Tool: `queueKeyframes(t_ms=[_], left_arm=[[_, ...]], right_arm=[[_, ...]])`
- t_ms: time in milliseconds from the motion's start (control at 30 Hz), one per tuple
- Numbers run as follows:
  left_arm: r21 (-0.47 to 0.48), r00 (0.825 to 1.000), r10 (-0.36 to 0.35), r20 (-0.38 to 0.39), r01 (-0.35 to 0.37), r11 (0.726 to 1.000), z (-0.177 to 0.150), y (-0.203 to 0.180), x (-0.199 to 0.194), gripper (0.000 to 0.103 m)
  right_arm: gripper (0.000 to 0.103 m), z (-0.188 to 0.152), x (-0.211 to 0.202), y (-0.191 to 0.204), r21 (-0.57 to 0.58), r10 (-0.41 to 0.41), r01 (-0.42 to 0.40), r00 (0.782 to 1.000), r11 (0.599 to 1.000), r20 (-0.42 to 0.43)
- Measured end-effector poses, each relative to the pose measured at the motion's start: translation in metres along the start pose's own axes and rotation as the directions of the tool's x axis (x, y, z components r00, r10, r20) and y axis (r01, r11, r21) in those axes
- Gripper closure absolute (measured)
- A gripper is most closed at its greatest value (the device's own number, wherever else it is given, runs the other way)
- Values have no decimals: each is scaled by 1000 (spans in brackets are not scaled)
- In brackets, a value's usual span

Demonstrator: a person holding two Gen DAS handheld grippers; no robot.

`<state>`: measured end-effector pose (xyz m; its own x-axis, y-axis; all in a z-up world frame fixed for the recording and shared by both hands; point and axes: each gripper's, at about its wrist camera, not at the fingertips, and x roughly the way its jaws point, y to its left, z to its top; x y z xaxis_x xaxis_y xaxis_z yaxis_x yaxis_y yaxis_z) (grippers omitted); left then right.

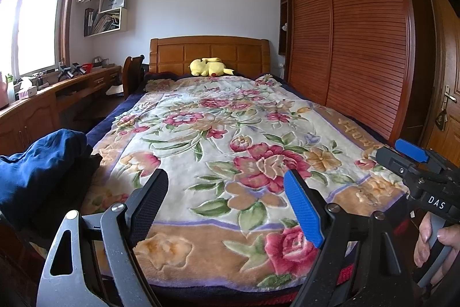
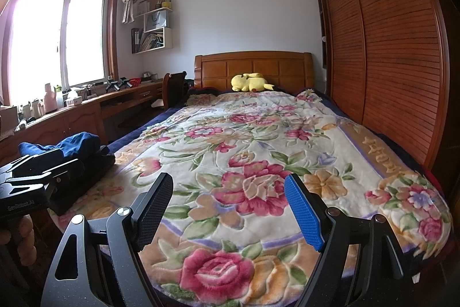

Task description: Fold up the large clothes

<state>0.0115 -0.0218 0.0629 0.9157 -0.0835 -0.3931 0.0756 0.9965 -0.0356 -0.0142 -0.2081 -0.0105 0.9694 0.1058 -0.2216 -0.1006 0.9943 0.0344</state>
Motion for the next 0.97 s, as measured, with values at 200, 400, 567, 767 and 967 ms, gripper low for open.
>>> queueKeyframes(t_ms=[200, 400, 567, 767, 967], left_arm=[[0, 1000, 1, 0, -1, 1000, 0, 1, -1, 20], [0, 1000, 0, -1, 0, 1000, 1, 1, 0, 20], [0, 1000, 0, -1, 0, 1000, 2, 1, 0, 20], [1, 1000, 0, 0, 0, 1000, 2, 1, 0, 20], [0, 1000, 0, -1, 0, 1000, 2, 1, 0, 20]], right_arm=[[22, 0, 1, -1, 1, 0, 0, 1000, 1000, 2], [22, -1, 1, -3, -1, 4, -4, 1000, 1000, 4], [22, -1, 1, -5, 1, 7, -8, 1000, 1000, 1], [22, 0, 1, -5, 0, 6, -6, 1000, 1000, 3], [22, -2, 1, -6, 0, 10, -10, 1000, 1000, 3]])
